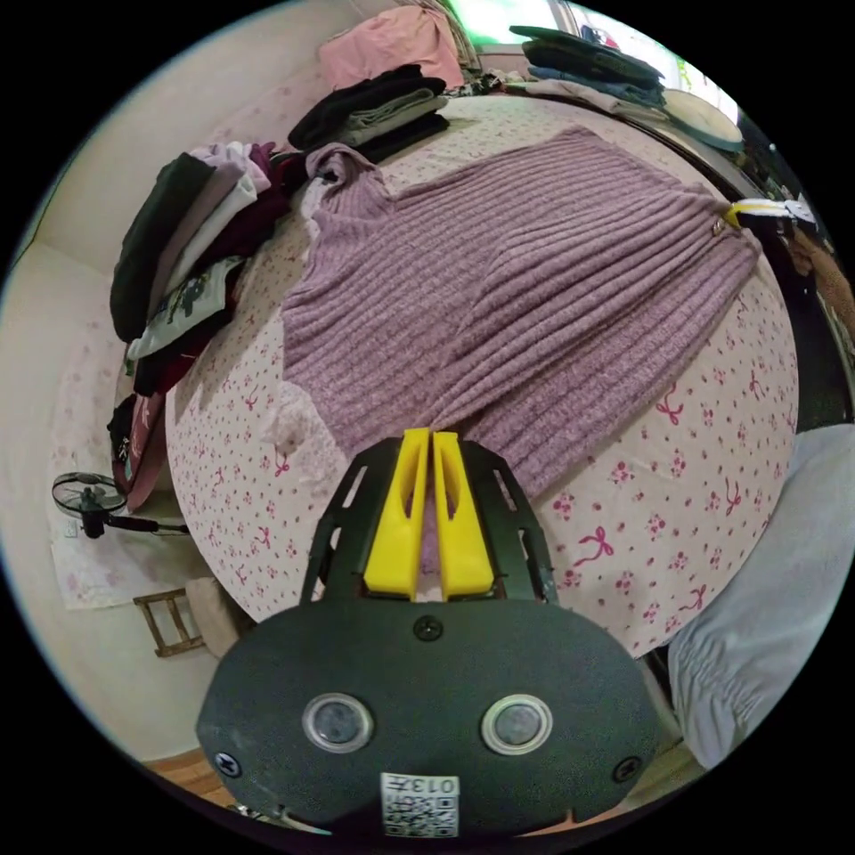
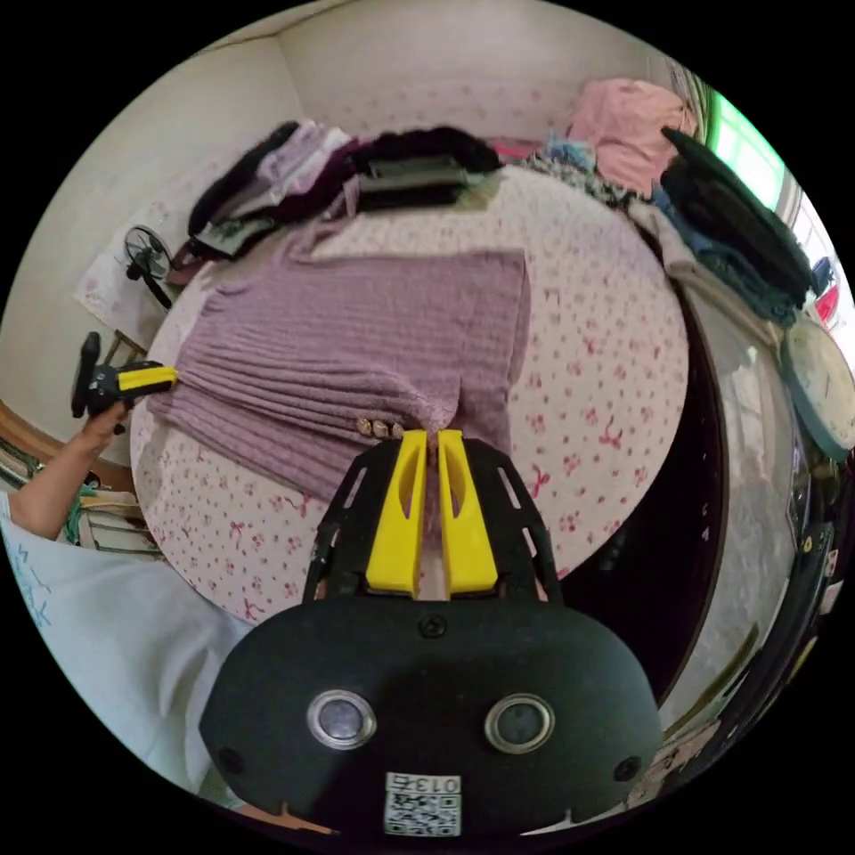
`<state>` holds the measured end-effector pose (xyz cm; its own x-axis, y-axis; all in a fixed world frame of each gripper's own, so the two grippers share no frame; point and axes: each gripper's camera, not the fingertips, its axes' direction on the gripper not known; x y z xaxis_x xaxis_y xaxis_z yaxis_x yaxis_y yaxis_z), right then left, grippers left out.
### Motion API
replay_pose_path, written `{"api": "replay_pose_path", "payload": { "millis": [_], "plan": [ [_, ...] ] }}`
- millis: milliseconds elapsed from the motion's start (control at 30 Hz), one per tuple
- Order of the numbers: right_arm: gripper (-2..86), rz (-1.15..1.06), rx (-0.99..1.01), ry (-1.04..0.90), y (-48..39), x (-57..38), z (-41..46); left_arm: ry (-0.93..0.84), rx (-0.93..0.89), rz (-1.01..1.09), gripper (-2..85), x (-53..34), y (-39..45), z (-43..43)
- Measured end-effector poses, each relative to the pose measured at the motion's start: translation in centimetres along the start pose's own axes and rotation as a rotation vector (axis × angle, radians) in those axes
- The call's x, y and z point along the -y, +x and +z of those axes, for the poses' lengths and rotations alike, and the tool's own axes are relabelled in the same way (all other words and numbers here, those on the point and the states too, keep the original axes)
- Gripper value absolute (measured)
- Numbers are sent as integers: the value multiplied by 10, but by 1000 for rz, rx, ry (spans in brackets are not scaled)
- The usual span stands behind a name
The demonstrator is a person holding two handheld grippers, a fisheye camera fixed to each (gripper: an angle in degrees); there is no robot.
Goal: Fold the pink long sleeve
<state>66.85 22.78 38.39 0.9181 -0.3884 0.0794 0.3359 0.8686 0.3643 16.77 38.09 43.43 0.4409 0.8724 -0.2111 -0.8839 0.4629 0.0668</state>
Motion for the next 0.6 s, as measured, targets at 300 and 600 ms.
{"api": "replay_pose_path", "payload": {
  "millis": [300, 600],
  "plan": [
    [38, 55, 8, 29, 21, -20, -27, 13, 52, -140, 30, -41, -7, -22],
    [54, 118, 99, 35, 9, -2, -12, 175, -80, -159, 29, -8, 17, -44]
  ]
}}
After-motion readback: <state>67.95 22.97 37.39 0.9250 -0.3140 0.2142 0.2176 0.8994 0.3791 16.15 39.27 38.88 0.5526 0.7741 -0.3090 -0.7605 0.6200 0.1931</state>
